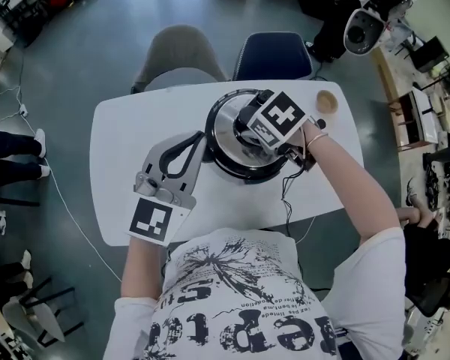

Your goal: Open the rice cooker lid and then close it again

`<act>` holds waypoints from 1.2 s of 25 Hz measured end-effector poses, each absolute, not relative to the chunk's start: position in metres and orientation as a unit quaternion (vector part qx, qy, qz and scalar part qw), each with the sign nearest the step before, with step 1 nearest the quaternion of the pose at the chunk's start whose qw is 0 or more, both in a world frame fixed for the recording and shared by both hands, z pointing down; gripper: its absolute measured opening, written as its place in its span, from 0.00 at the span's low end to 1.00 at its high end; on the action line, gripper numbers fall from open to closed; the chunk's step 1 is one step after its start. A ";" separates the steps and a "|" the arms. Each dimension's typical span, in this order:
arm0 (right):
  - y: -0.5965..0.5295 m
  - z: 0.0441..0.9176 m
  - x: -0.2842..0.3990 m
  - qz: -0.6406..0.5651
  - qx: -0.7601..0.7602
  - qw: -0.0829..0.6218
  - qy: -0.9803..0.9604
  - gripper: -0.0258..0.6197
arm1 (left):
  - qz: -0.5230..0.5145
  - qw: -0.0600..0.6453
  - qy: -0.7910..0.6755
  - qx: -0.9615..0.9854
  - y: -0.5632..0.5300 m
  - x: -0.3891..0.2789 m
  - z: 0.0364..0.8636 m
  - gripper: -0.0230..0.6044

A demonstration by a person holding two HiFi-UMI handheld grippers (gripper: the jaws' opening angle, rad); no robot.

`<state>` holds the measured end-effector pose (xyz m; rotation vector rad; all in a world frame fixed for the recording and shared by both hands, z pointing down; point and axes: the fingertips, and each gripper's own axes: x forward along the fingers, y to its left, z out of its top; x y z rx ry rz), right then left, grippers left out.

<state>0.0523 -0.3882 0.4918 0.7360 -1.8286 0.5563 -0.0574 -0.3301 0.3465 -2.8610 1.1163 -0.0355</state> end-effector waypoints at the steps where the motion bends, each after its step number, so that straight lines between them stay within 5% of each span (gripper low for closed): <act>1: -0.388 0.492 0.051 0.236 0.306 0.519 -0.762 0.51 | -0.011 0.034 0.366 -0.930 -0.330 -0.060 0.347 0.06; 30: -0.356 0.435 0.065 0.232 0.336 0.480 -0.776 0.49 | 0.004 0.054 0.356 -0.933 -0.305 -0.049 0.322 0.06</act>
